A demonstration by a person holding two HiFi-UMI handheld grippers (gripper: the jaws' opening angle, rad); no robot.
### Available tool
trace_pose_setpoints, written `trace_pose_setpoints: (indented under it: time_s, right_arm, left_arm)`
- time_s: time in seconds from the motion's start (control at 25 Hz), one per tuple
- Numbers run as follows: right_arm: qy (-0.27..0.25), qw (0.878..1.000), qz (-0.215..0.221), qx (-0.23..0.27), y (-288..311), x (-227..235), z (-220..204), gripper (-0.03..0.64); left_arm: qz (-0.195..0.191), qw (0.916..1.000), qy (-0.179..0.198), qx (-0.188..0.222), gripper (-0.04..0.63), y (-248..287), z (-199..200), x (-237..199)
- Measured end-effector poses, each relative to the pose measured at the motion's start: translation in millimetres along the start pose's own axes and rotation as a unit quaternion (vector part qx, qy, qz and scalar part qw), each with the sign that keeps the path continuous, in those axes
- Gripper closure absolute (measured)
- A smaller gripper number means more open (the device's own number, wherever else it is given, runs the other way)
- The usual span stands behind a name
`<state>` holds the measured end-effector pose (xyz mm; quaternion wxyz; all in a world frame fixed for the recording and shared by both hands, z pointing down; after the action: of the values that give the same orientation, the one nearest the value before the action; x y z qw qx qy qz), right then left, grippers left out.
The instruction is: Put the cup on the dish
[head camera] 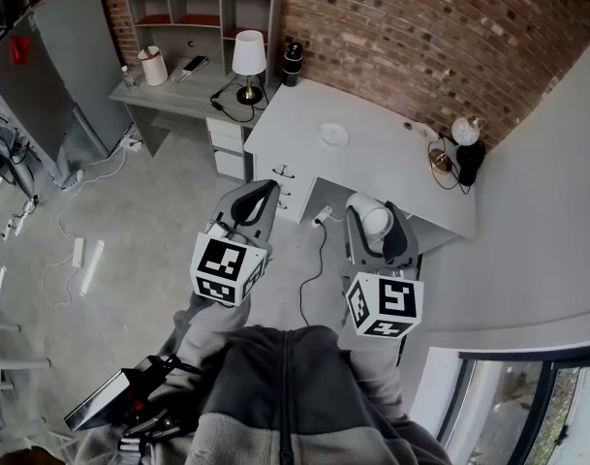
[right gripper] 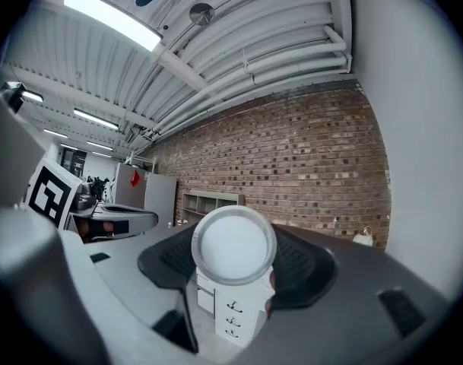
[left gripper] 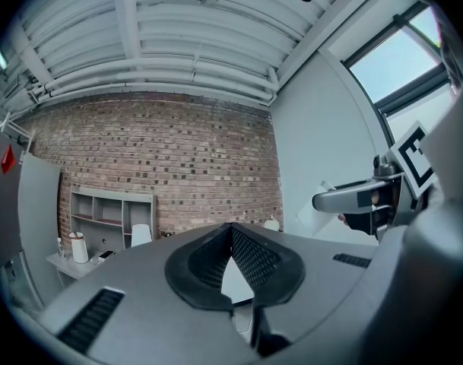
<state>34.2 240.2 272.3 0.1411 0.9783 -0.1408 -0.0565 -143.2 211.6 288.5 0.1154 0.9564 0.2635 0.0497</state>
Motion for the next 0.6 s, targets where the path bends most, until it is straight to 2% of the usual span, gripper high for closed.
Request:
trace_pose_setpoints:
  time_s: [0.24,0.6]
  right_arm:
    - [-0.002,1.0,0.011,-0.01,7.4,-26.2,-10.8,0.348]
    - [-0.014,1.0,0.019,-0.012,23.7,-45.1,-5.8,0.348]
  left_arm:
    - [0.003,0.9999,-0.005,-0.013,0.591,-12.6,-19.2,-14.1]
    - [0.003,0.9998,-0.012,-0.015,0.591,-13.3,-24.3,-33.4]
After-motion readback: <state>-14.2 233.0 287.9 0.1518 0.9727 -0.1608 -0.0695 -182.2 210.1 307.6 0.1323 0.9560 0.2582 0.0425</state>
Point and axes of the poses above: the fingertips, and each gripper's own axes: y forward along the fingers, x to its right, z out of its top, the point moved 3 cm from there along -y, backward along the fingers, and after that the axes turned 14 degrees about -x, right-handed, at the moved point
